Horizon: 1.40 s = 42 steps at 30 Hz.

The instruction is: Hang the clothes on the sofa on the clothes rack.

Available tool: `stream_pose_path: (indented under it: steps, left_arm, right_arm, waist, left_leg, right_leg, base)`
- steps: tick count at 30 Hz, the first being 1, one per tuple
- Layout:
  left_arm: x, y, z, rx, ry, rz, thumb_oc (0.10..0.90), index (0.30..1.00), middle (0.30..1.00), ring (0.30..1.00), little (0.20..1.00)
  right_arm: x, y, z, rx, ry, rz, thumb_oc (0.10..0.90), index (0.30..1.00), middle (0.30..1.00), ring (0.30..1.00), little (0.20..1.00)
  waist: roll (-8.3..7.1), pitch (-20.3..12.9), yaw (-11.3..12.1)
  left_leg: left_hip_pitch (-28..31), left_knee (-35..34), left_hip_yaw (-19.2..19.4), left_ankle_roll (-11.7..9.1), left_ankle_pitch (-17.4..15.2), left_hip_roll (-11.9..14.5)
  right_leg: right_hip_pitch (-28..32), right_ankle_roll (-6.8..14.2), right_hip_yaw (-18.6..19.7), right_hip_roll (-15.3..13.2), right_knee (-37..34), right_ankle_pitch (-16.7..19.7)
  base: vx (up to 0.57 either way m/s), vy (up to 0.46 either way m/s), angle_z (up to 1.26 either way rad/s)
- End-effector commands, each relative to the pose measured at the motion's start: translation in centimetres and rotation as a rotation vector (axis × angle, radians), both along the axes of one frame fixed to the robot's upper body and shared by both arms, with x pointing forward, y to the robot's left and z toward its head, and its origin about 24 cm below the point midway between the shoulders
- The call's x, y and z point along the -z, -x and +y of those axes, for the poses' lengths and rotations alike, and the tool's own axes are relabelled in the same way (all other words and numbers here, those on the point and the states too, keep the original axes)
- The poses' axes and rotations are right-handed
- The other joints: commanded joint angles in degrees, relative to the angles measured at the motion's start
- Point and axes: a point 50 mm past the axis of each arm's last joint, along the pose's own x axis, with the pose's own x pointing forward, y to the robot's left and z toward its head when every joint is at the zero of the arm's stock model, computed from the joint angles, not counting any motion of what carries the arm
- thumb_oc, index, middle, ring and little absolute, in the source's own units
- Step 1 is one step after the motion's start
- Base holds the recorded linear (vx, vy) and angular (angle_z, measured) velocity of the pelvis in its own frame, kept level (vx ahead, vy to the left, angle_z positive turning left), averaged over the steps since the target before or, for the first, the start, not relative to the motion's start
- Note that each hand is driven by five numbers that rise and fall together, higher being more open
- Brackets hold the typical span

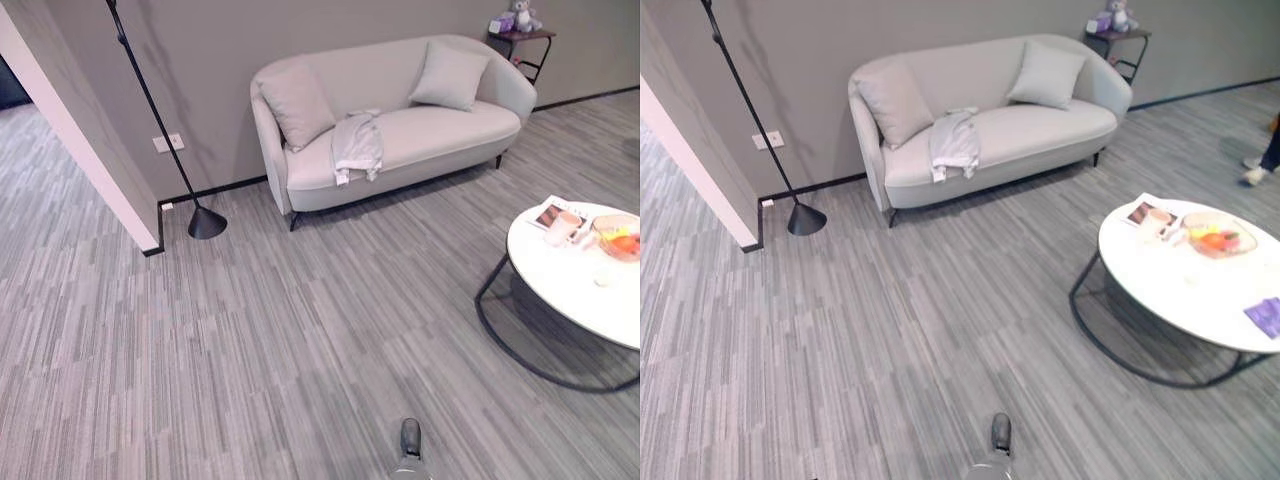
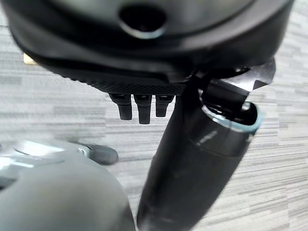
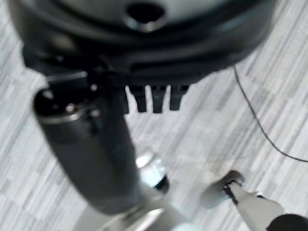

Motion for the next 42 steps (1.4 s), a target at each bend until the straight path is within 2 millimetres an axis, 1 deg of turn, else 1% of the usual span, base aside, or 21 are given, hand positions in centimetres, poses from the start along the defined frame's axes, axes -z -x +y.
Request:
stream_pose_path:
  steps: [1, 5, 7, 8, 10, 11, 12, 13, 16, 19, 23, 25, 26, 27, 29, 30, 31, 34, 35, 38, 42]
  left_arm:
    - [-0.1, -3.2, -2.3, 0.065, 0.033, -0.104, 0.8, 0.9, 0.9, 0.9, 0.9]
    - [-0.1, -3.6, -2.2, 0.055, 0.022, -0.116, 0.8, 0.9, 0.9, 0.9, 0.9]
    - [-0.4, -4.3, -1.4, 0.033, -0.005, -0.138, 0.8, 0.9, 0.9, 0.9, 0.9]
    - [-0.5, -5.0, -1.1, 0.037, -0.021, -0.155, 0.8, 0.9, 0.9, 0.9, 0.9]
    - [-0.7, -5.7, -1.1, 0.035, -0.015, -0.178, 0.8, 0.9, 0.9, 0.9, 0.9]
    - [-0.9, -6.0, -0.6, -0.003, -0.022, -0.203, 0.8, 0.9, 0.9, 0.9, 0.9]
    - [-0.9, -6.0, -0.6, -0.003, -0.022, -0.203, 0.8, 0.9, 0.9, 0.9, 0.9]
    - [-1.0, -5.7, 0.2, -0.065, -0.04, -0.204, 0.8, 0.9, 0.9, 0.9, 0.9]
    - [-0.9, -4.8, 1.0, -0.136, -0.046, -0.187, 0.8, 0.9, 0.9, 0.9, 0.9]
    - [-0.7, -3.1, 1.3, -0.191, -0.047, -0.14, 0.8, 0.9, 0.9, 0.9, 0.9]
    - [-0.5, -0.5, 2.1, -0.224, -0.069, -0.061, 0.8, 0.9, 0.9, 0.9, 0.9]
    - [-0.6, 0.0, 2.7, -0.237, -0.09, -0.051, 0.8, 0.9, 0.9, 0.9, 0.9]
    - [-0.7, -0.6, 2.9, -0.223, -0.105, -0.071, 0.8, 0.9, 0.9, 0.9, 0.9]
    - [-0.8, -1.1, 3.1, -0.203, -0.113, -0.087, 0.8, 0.9, 0.9, 0.9, 0.9]
    - [-0.8, -1.1, 3.0, -0.203, -0.113, -0.087, 0.8, 0.9, 0.9, 0.9, 0.9]
    - [-1.0, -2.6, 3.1, -0.159, -0.125, -0.125, 0.8, 0.9, 0.9, 0.9, 0.9]
    - [-1.2, -3.3, 3.2, -0.135, -0.129, -0.137, 0.8, 0.9, 0.9, 0.9, 0.9]
    - [-1.3, -4.3, 3.2, -0.096, -0.136, -0.16, 0.8, 0.9, 0.9, 0.9, 0.9]
    - [-1.3, -4.3, 3.2, -0.096, -0.136, -0.16, 0.8, 0.9, 0.9, 0.9, 0.9]
    - [-1.5, -5.2, 3.0, -0.05, -0.142, -0.173, 0.8, 0.9, 0.9, 0.9, 0.9]
    - [-1.4, -5.1, 2.7, -0.054, -0.144, -0.164, 0.8, 0.9, 0.9, 0.9, 0.9]
  right_arm:
    - [-0.5, -2.7, -1.1, -0.062, 0.043, -0.042, 0.8, 0.9, 0.9, 0.9, 0.9]
    - [-0.7, -4.5, -1.3, -0.118, 0.074, -0.094, 0.8, 0.9, 0.9, 0.9, 0.9]
    - [-0.7, -6.3, -0.8, -0.163, 0.091, -0.151, 0.8, 0.9, 0.9, 0.9, 0.9]
    - [-0.8, -7.6, -0.4, -0.221, 0.104, -0.175, 0.8, 0.9, 0.9, 0.9, 0.9]
    - [-1.0, -8.9, -0.2, -0.304, 0.112, -0.194, 0.8, 0.9, 0.9, 0.9, 0.9]
    - [-1.0, -9.7, 0.6, -0.376, 0.096, -0.219, 0.8, 0.9, 0.9, 0.9, 0.9]
    - [-1.0, -9.7, 0.6, -0.376, 0.095, -0.219, 0.8, 0.9, 0.9, 0.9, 0.9]
    - [-0.9, -10.3, 2.0, -0.431, 0.063, -0.254, 0.8, 0.9, 0.9, 0.9, 0.9]
    - [-0.7, -10.8, 4.0, -0.536, 0.034, -0.281, 0.8, 0.9, 0.9, 0.9, 0.9]
    - [-0.7, -11.2, 5.5, -0.581, 0.003, -0.307, 0.8, 0.9, 0.9, 0.9, 0.9]
    - [-0.5, -11.1, 7.3, -0.678, -0.041, -0.317, 0.8, 0.9, 0.9, 0.9, 0.9]
    - [-0.6, -11.3, 8.2, -0.72, -0.064, -0.333, 0.8, 0.9, 0.9, 0.9, 0.9]
    - [-0.7, -11.6, 8.0, -0.732, -0.056, -0.337, 0.8, 0.9, 0.9, 0.9, 0.9]
    - [-0.8, -12.1, 7.9, -0.743, -0.048, -0.345, 0.8, 0.9, 0.9, 0.9, 0.9]
    - [-0.8, -12.1, 7.9, -0.743, -0.047, -0.345, 0.8, 0.9, 0.9, 0.9, 0.9]
    - [-1.3, -13.4, 7.8, -0.755, -0.026, -0.383, 0.8, 0.9, 0.9, 0.9, 0.9]
    - [-1.4, -13.9, 7.9, -0.757, -0.021, -0.398, 0.8, 0.9, 0.9, 0.9, 0.9]
    - [-1.6, -14.3, 8.3, -0.77, -0.015, -0.421, 0.8, 0.9, 0.9, 0.9, 0.9]
    - [-1.6, -14.3, 8.4, -0.77, -0.015, -0.421, 0.8, 0.9, 0.9, 0.9, 0.9]
    - [-1.9, -14.7, 8.2, -0.775, 0.0, -0.449, 0.8, 0.9, 0.9, 0.9, 0.9]
    - [-2.1, -14.9, 7.2, -0.749, 0.03, -0.447, 0.8, 0.9, 0.9, 0.9, 0.9]
  waist:
    - [2.82, -1.08, 0.64]
    - [2.72, -1.88, 1.49]
    - [0.13, -1.41, 2.53]
    - [-2.34, 0.01, 3.54]
    - [-3.92, 1.45, 5.47]
    - [-4.43, 2.13, 7.79]
    - [-4.62, 1.97, 7.67]
    - [-4.74, 2.17, 9.2]
    - [-3.58, 1.46, 11.84]
    - [-3.12, 1.63, 13.31]
    - [-5.09, -0.51, 14.3]
    - [-7.11, -2.08, 15.53]
    - [-7.7, -2.89, 16.43]
    - [-7.43, -2.85, 16.5]
    - [-7.35, -3.03, 16.56]
    - [-6.27, -2.08, 15.69]
    - [-5.31, -1.57, 14.79]
    - [-3.23, -0.83, 12.37]
    - [-3.26, -0.79, 12.33]
    - [-2.63, -0.17, 10.12]
    - [-3.86, 0.11, 8.01]
  left_leg:
    - [4.69, 2.5, -3.59, -3.63, 0.28, 9.6]
    - [-0.67, 13.36, -4.53, -4.94, 10.61, 12.8]
    - [-6.63, 28.6, -1.85, -4.76, 18.64, 15.74]
    - [-11.52, 37.64, 0.44, -2.74, 19.82, 16.98]
    - [-17.94, 42.44, 0.73, -1.5, 14.87, 13.02]
    - [-24.22, 41.35, 0.43, -1.28, 11.08, 6.67]
    - [-24.34, 41.11, 0.42, -1.22, 11.3, 6.47]
    - [-25.57, 31.91, 1.32, -0.71, 8.25, 2.26]
    - [-27.48, 14.43, -0.27, -0.07, 11.82, -4.47]
    - [-30.72, 9.61, 1.47, -0.91, 16.18, -5.52]
    - [-28.62, 9.75, 3.02, 1.33, 14.93, -5.52]
    - [-27.1, 10.4, 4.48, 2.74, 12.69, -5.72]
    - [-24.46, 9.16, 6.04, 3.59, 10.95, -5.91]
    - [-23.05, 8.62, 6.47, 4.06, 10.16, -5.77]
    - [-23.27, 8.62, 6.5, 4.02, 10.23, -5.61]
    - [-20.71, 8.07, 6.43, 4.95, 8.98, -5.29]
    - [-19.25, 7.9, 6.15, 5.33, 8.5, -4.79]
    - [-14.21, 5.35, 3.93, 5.88, 8.1, -4.0]
    - [-14.18, 5.33, 3.9, 5.88, 8.12, -4.04]
    - [-10.72, 4.49, -1.44, 4.33, 6.76, -3.33]
    - [-7.46, 3.17, -6.89, 2.57, 3.7, -2.76]
  right_leg:
    - [-3.48, -0.53, -1.21, 5.64, 5.51, 3.95]
    - [0.69, -3.8, -3.87, 9.47, 5.27, 0.76]
    - [7.09, -7.95, -5.31, 12.73, 2.45, -2.61]
    - [10.79, -9.65, -4.66, 13.68, 0.53, -3.52]
    - [13.76, -10.09, -3.14, 13.73, -0.69, -4.33]
    - [16.23, -9.86, -1.32, 14.28, -2.04, -4.89]
    - [16.04, -9.83, -1.41, 14.09, -2.03, -4.88]
    - [17.4, -9.02, -0.14, 14.39, -2.79, -5.56]
    - [20.42, -8.84, 2.38, 17.55, -3.69, -7.68]
    - [23.56, -9.71, 4.57, 20.0, -3.69, -10.11]
    - [26.12, -10.01, 6.07, 20.27, -1.9, -13.08]
    - [26.13, -8.65, 6.01, 18.96, 2.07, -13.28]
    - [24.89, -5.57, 4.46, 18.0, 7.99, -10.77]
    - [22.75, -3.28, 3.0, 17.29, 12.98, -8.13]
    - [22.54, -3.32, 3.07, 17.43, 12.92, -7.97]
    - [17.61, 2.19, -0.01, 15.6, 24.85, -0.88]
    - [15.61, 3.6, -1.66, 14.74, 29.71, 1.82]
    - [10.39, 1.88, -5.56, 12.19, 37.01, 1.15]
    - [10.42, 1.89, -5.59, 12.15, 37.05, 1.11]
    - [6.71, -3.38, -5.16, 10.04, 24.87, -5.53]
    - [2.7, -2.72, 5.72, 9.0, 6.17, -1.48]
  base:
    - [0.37, -0.427, 0.37]
    - [0.28, -0.342, 0.25]
    - [0.55, -0.744, 0.17]
    - [0.46, -0.656, 0.3]
    - [0.35, -0.374, 0.04]
    - [0.24, -0.134, -0.17]
    - [0.4, -0.117, -0.18]
    - [0.33, -0.04, -0.35]
    - [0.35, -0.033, -0.62]
    - [0.43, -0.049, -1.05]
    - [0.45, 0.014, -0.41]
    - [0.47, 0.064, -0.13]
    - [0.4, 0.093, -0.13]
    - [0.29, 0.074, -0.29]
    - [0.1, 0.042, -0.49]
    - [0.18, 0.093, -0.12]
    - [0.25, 0.118, 0.23]
    - [0.23, 0.068, 0.63]
    - [0.27, 0.004, 0.62]
    - [0.3, -0.101, 0.59]
    - [0.31, -0.19, 0.93]
